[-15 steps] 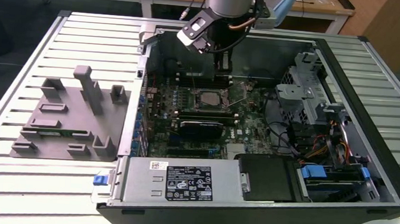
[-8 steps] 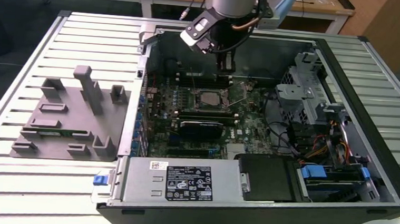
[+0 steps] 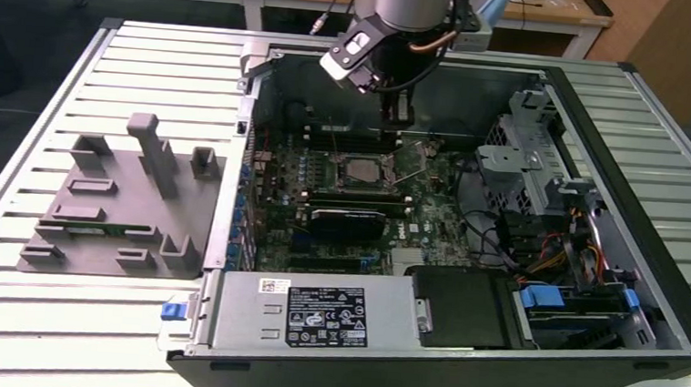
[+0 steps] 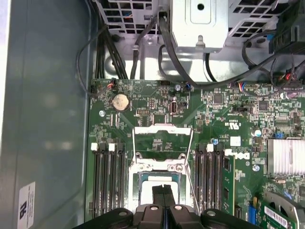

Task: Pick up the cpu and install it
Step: 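Close the cpu cover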

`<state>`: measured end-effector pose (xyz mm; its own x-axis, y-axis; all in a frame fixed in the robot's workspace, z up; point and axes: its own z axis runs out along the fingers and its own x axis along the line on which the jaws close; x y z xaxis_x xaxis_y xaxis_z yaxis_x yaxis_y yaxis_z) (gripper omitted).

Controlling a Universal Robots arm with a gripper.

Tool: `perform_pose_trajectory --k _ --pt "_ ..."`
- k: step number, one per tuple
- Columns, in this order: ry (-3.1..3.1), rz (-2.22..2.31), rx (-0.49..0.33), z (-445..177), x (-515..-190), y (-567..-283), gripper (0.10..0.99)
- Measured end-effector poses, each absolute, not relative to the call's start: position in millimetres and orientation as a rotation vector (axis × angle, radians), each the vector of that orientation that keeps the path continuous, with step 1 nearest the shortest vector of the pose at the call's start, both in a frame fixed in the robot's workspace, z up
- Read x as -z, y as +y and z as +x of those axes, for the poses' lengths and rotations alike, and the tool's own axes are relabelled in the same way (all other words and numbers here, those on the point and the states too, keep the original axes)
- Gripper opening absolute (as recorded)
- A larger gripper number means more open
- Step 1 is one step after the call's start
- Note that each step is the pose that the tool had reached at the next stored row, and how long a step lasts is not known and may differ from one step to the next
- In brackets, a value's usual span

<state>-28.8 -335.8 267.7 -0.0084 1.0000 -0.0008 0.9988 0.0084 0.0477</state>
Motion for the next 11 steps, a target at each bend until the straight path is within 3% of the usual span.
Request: perform_pose_trajectory --k 11 --pt "2.206 2.188 -0.052 -14 -268 -336 0.106"
